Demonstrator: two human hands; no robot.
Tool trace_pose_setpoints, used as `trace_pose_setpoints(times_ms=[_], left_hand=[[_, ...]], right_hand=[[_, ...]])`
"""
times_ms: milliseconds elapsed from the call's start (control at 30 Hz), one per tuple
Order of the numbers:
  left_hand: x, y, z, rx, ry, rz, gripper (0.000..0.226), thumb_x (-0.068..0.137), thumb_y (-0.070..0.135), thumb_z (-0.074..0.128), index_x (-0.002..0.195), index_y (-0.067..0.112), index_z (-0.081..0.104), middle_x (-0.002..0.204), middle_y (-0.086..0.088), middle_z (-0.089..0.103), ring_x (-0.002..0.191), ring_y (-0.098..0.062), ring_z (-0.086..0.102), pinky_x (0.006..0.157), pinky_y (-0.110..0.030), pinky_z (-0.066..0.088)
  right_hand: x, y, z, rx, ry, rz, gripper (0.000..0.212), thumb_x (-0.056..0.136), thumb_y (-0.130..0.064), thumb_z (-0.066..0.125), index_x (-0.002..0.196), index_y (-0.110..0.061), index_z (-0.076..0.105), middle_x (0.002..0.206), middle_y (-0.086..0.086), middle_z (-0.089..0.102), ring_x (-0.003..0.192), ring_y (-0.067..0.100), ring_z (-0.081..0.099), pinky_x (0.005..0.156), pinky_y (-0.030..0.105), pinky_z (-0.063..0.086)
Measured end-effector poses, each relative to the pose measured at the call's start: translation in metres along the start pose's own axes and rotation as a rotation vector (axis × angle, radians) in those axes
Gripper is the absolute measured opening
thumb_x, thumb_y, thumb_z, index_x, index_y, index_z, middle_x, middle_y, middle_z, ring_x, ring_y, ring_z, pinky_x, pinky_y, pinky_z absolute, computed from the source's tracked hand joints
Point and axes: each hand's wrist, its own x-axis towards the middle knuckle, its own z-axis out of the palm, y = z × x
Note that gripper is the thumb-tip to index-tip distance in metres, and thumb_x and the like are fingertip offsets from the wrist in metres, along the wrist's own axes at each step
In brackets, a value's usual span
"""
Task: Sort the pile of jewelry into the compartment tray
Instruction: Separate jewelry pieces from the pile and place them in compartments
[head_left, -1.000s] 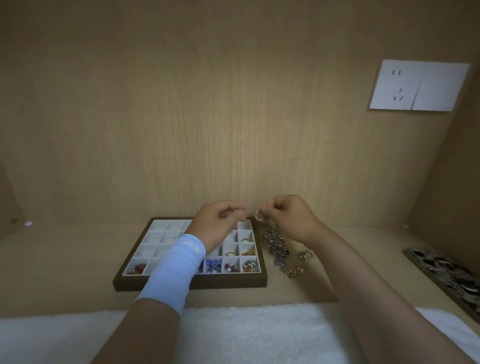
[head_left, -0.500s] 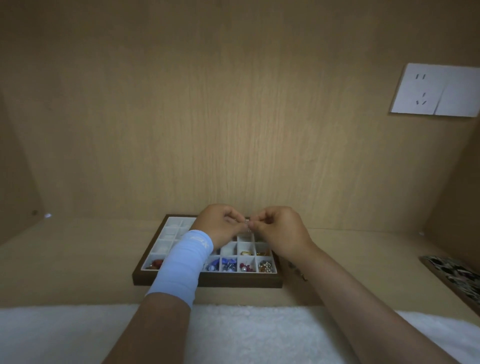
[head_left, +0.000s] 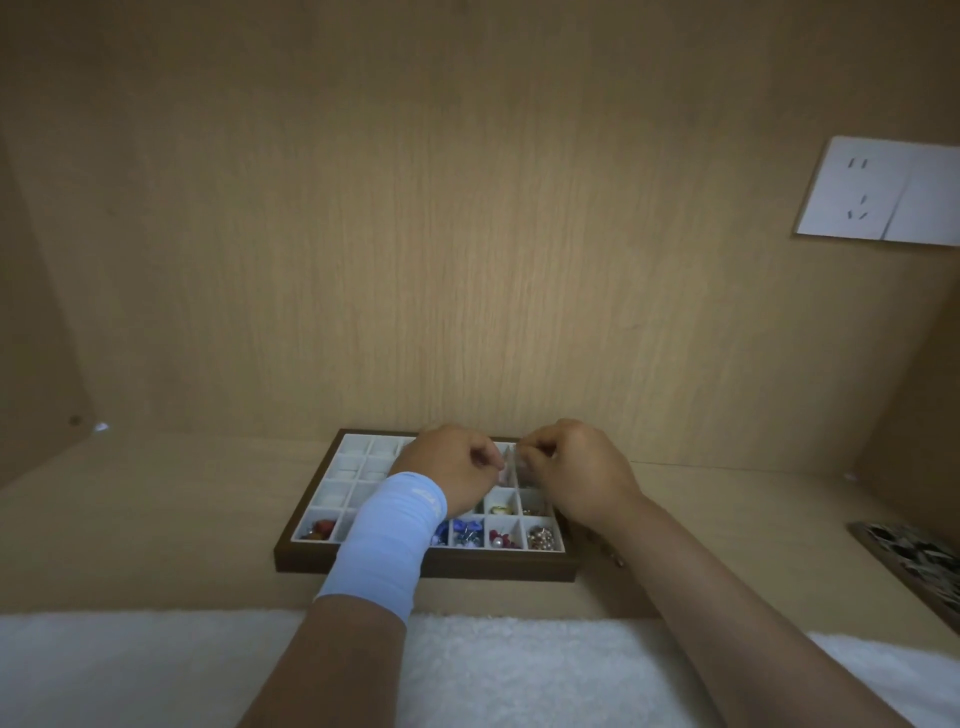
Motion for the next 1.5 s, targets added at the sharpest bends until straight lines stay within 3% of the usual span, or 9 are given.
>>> trace_pose_setpoints(times_ms=[233,300,433,600,767,933,1167,1333,1500], left_hand=[[0.002,0.000,0.009,0.190,0.005,0.066,0.016,0.088,0.041,0.054,0.082,0.041,0.068,0.105,0.011,0.055,0.107,-0.017,0.051,0.093,-0.038,0.049],[0.004,0.003,0.010,0.205,0.019,0.068,0.016,0.089,0.039,0.052,0.080,0.041,0.066,0.102,0.011,0.054,0.109,-0.018,0.049,0.093,-0.038,0.048],[0.002,0.018,0.016,0.189,0.035,0.168,0.020,0.092,0.029,0.053,0.105,0.035,0.067,0.113,0.008,0.058,0.115,-0.017,0.046,0.099,-0.036,0.043],[0.000,0.035,0.031,0.162,-0.045,0.287,0.036,0.095,0.031,0.049,0.130,0.038,0.055,0.136,0.011,0.053,0.129,-0.015,0.039,0.108,-0.035,0.034],[-0.001,0.033,0.037,0.232,-0.142,0.232,0.041,0.096,0.041,0.046,0.137,0.041,0.048,0.150,0.013,0.039,0.140,-0.013,0.027,0.116,-0.036,0.023],[0.000,0.030,0.036,0.107,-0.101,0.223,0.040,0.095,0.034,0.051,0.134,0.040,0.051,0.143,0.013,0.048,0.135,-0.012,0.036,0.114,-0.038,0.030],[0.001,0.040,0.017,-0.405,0.082,0.166,0.029,0.095,0.015,0.059,0.120,0.030,0.064,0.115,0.015,0.067,0.107,0.001,0.059,0.100,-0.023,0.045],[0.001,0.049,0.017,-0.564,0.143,0.148,0.019,0.089,0.018,0.068,0.102,0.031,0.070,0.095,0.014,0.073,0.093,0.001,0.066,0.086,-0.018,0.049],[0.000,0.049,0.019,-0.662,0.248,0.042,0.006,0.085,0.018,0.073,0.088,0.023,0.072,0.076,0.015,0.074,0.078,0.002,0.068,0.082,-0.024,0.052]], right_hand=[[0.010,0.060,-0.047,0.030,-0.009,0.159,0.019,0.097,-0.021,0.059,0.104,-0.029,0.075,0.117,-0.008,0.071,0.111,0.013,0.063,0.099,0.033,0.049],[0.008,0.070,-0.049,0.032,-0.058,0.186,0.013,0.093,-0.027,0.065,0.088,-0.035,0.073,0.107,-0.010,0.074,0.104,0.012,0.066,0.095,0.031,0.051],[0.005,0.076,-0.048,0.031,-0.122,0.197,0.016,0.087,-0.029,0.073,0.072,-0.036,0.071,0.079,-0.019,0.069,0.078,0.001,0.066,0.075,0.021,0.052],[0.006,0.081,-0.046,-0.026,-0.215,0.159,0.016,0.082,-0.018,0.075,0.072,-0.031,0.074,0.085,-0.011,0.075,0.066,0.001,0.063,0.054,0.017,0.049],[0.010,0.082,-0.042,-0.082,-0.238,0.124,0.018,0.079,-0.022,0.079,0.068,-0.035,0.072,0.079,-0.015,0.073,0.081,0.006,0.067,0.079,0.026,0.054],[0.009,0.085,-0.041,-0.050,-0.219,0.094,0.009,0.086,-0.023,0.072,0.079,-0.022,0.076,0.083,-0.006,0.075,0.081,0.011,0.068,0.078,0.030,0.056],[0.010,0.058,-0.052,0.448,-0.083,-0.002,0.013,0.092,-0.011,0.070,0.080,-0.007,0.072,0.054,-0.011,0.067,0.047,0.008,0.055,0.054,0.026,0.049],[0.009,0.035,-0.055,0.648,-0.092,-0.058,0.012,0.094,-0.012,0.068,0.094,-0.004,0.075,0.086,0.013,0.077,0.048,0.015,0.051,0.048,0.025,0.044],[0.008,0.028,-0.046,0.724,-0.091,-0.063,0.012,0.095,-0.007,0.065,0.097,0.000,0.074,0.085,0.016,0.075,0.041,0.006,0.050,0.041,0.018,0.041]])
